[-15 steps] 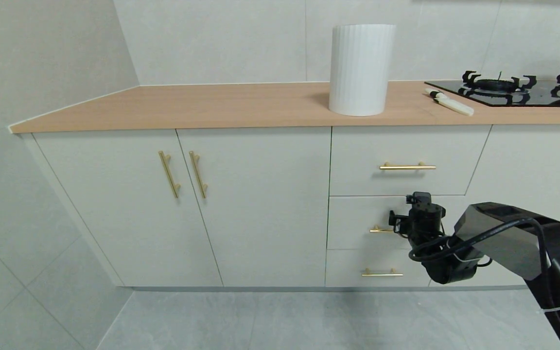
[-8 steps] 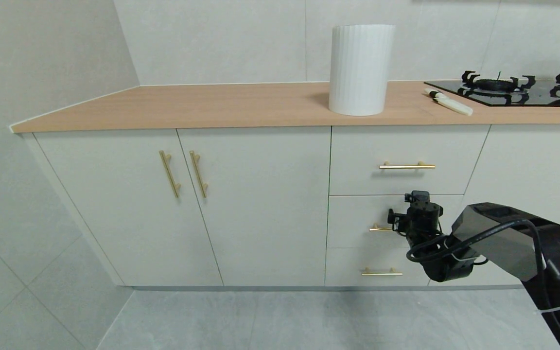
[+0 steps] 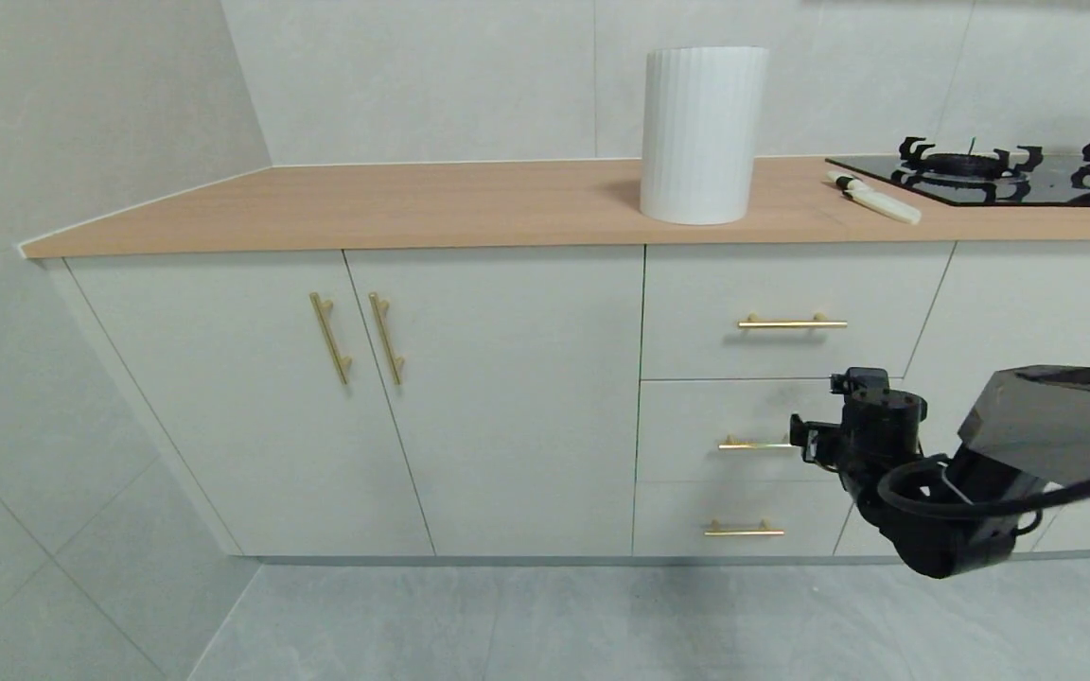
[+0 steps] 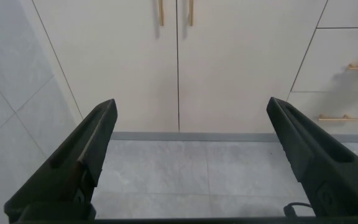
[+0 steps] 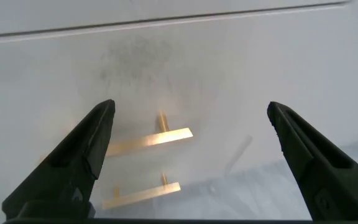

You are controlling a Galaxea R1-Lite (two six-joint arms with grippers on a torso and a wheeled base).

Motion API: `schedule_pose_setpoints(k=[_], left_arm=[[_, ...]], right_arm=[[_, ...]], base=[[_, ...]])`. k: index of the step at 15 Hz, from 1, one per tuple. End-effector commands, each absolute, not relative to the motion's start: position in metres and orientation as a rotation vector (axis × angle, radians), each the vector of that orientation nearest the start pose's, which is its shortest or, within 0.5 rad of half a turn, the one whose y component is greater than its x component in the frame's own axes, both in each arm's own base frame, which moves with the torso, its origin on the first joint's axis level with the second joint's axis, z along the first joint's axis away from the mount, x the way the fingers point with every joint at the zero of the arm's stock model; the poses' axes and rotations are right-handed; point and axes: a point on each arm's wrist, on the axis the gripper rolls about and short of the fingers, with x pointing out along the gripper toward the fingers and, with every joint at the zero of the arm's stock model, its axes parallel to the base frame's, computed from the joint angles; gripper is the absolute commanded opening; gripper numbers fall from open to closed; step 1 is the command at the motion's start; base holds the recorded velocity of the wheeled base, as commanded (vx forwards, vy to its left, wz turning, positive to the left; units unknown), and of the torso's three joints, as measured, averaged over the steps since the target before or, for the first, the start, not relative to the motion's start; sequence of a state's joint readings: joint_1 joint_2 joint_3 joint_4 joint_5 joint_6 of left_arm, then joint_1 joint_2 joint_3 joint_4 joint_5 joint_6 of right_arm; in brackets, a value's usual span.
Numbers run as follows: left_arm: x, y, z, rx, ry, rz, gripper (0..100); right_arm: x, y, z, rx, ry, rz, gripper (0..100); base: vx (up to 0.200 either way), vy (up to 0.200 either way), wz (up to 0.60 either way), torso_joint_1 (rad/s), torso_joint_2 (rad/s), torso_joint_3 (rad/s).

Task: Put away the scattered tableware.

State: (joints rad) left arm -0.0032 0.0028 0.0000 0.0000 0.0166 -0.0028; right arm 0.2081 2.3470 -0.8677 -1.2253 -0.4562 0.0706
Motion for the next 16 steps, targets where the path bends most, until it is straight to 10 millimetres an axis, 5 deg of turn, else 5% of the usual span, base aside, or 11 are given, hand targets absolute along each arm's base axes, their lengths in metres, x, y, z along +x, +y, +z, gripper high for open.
schedule_pose_setpoints(k=[1,3,4,8,11,12,16], left_arm=[[-0.023,0.000,0.076,-0.003,0.003,0.014,100],[-0.023,0.000,0.076,-0.003,0.003,0.014,100],[-0.023,0.000,0.076,-0.003,0.003,0.014,100],[-0.023,0.000,0.076,-0.003,0.003,0.014,100],[-0.023,0.000,0.076,-0.003,0.003,0.014,100],[-0.023,0.000,0.076,-0.003,0.003,0.014,100],[-0.023,0.000,0.076,-0.003,0.003,0.014,100]], right_arm=[[0.319,0.079,0.080,0.011,0.153,-0.186,100],[0.297,0.073,0.089,0.022,0.113,-0.188,100],[0.261,0.063,0.110,0.041,0.041,-0.207,100],[0.187,0.041,0.151,0.021,-0.092,-0.215,100],[0.153,0.030,0.182,0.022,-0.240,-0.266,100],[0.129,0.024,0.184,-0.002,-0.256,-0.284,100],[0.083,0.011,0.189,-0.012,-0.257,-0.288,100]], base=[[0.000,0.000,0.00,0.000,0.00,0.000],[0.000,0.000,0.00,0.000,0.00,0.000],[0.000,0.000,0.00,0.000,0.00,0.000],[0.000,0.000,0.00,0.000,0.00,0.000],[0.000,0.000,0.00,0.000,0.00,0.000],[0.000,0.000,0.00,0.000,0.00,0.000],[0.000,0.000,0.00,0.000,0.00,0.000]])
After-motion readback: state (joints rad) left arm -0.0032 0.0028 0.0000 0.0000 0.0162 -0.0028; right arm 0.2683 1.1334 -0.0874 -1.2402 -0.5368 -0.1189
